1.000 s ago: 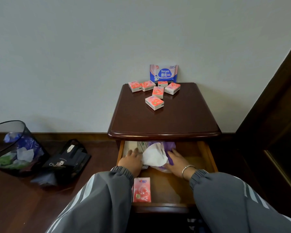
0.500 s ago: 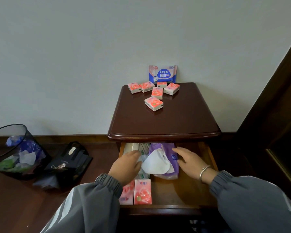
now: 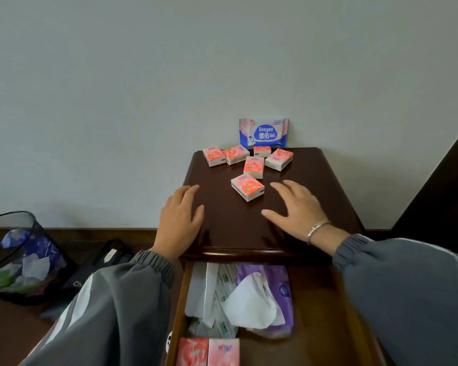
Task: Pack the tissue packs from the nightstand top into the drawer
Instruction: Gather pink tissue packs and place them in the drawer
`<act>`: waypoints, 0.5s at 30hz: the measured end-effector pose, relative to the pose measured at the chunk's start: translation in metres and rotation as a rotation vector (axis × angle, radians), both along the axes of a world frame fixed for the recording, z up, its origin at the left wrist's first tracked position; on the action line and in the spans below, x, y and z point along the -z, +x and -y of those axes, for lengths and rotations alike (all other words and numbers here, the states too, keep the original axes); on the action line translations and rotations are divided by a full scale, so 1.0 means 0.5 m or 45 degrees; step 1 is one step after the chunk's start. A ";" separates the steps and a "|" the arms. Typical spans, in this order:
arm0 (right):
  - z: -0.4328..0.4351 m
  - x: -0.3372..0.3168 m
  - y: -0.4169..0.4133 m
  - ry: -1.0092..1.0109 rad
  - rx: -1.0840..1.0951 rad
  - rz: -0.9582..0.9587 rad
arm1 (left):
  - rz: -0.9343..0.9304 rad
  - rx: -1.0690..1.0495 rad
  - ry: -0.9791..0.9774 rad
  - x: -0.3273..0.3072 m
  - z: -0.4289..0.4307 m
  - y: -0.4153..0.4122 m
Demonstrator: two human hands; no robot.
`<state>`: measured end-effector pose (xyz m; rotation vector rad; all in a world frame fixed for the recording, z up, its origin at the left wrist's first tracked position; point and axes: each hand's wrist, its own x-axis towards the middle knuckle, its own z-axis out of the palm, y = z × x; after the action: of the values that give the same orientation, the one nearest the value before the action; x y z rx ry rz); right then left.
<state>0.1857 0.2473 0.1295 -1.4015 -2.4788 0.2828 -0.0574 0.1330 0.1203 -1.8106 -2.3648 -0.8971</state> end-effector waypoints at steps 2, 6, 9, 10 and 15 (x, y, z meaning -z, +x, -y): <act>-0.028 0.013 -0.071 -0.017 -0.061 0.090 | -0.012 -0.070 -0.068 0.005 -0.061 -0.015; -0.083 0.040 -0.180 0.034 -0.141 0.203 | -0.103 -0.100 -0.150 0.015 -0.176 -0.045; -0.141 0.050 -0.199 0.177 -0.079 0.200 | -0.253 -0.057 -0.146 0.016 -0.259 -0.066; -0.163 0.049 -0.200 0.201 -0.060 0.176 | -0.291 -0.038 -0.139 0.014 -0.288 -0.071; -0.243 0.043 -0.221 0.011 -0.091 0.227 | -0.409 0.054 -0.305 0.024 -0.428 -0.091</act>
<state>0.0751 0.3689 0.1077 -1.3919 -2.6743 0.1677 -0.1027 0.3471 0.1083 -1.9175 -2.3120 -0.3011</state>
